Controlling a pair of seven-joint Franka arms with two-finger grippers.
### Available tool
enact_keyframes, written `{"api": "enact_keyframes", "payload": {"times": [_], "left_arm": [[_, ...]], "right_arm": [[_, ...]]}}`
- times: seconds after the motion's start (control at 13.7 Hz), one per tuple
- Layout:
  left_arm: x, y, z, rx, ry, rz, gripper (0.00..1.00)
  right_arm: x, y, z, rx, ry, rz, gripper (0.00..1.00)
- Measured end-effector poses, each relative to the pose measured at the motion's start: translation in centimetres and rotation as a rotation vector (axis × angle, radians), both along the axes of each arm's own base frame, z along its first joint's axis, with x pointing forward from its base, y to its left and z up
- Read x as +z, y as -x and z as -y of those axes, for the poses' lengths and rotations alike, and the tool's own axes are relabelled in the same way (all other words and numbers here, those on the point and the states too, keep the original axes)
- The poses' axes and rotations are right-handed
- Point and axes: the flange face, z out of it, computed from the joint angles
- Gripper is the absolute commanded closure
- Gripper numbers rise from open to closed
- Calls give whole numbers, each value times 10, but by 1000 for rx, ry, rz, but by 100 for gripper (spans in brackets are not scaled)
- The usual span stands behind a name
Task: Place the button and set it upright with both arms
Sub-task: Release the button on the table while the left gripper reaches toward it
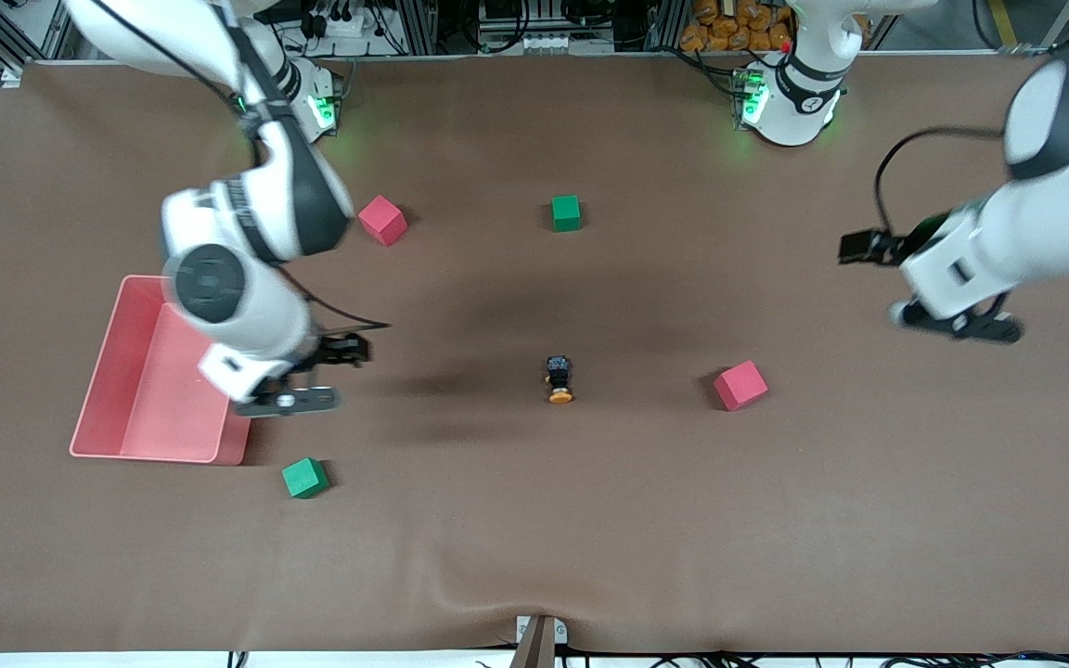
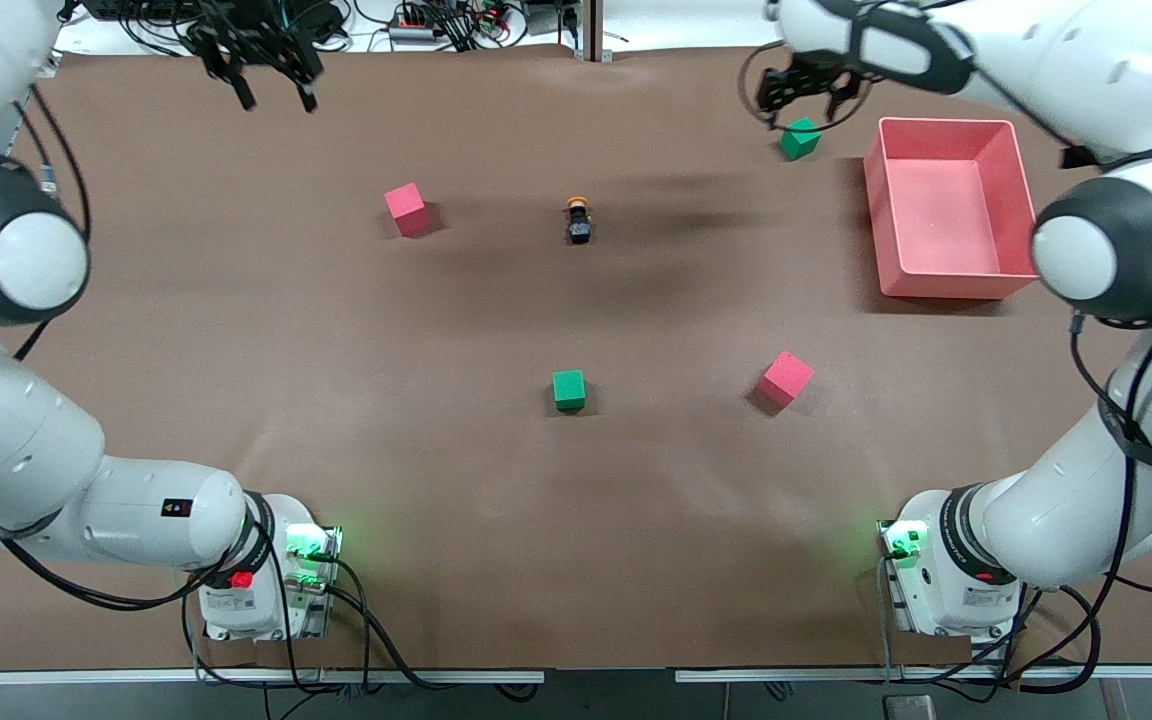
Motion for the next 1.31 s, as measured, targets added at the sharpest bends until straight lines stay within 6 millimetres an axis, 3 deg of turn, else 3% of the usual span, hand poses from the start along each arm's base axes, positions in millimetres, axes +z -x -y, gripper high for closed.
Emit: {"api": "enact_keyframes", "payload": {"times": [0.15, 0.29, 0.51, 0.58, 0.73, 0.95, 1.31], "left_arm": [[-30, -9, 22, -22, -1, -29, 0], [-44, -16, 50, 6, -13, 3, 0], [-63, -13, 112, 100, -52, 43, 0], [-71, -11, 135, 127, -56, 55, 0], [-85, -7, 174, 142, -48, 95, 0], [-102, -10, 202, 207, -18, 139, 0], [-137, -5, 255, 308, 17, 133, 0]], "right_arm": [[25, 10, 30, -23, -5, 1, 0], [56, 22, 68, -33, -11, 2, 0], [100, 39, 145, 4, -28, -5, 0], [113, 46, 161, 19, -33, -10, 0], [141, 60, 170, 34, -37, -15, 0], [181, 66, 177, 21, -38, 5, 0], [197, 74, 231, -37, -65, -28, 0]]}}
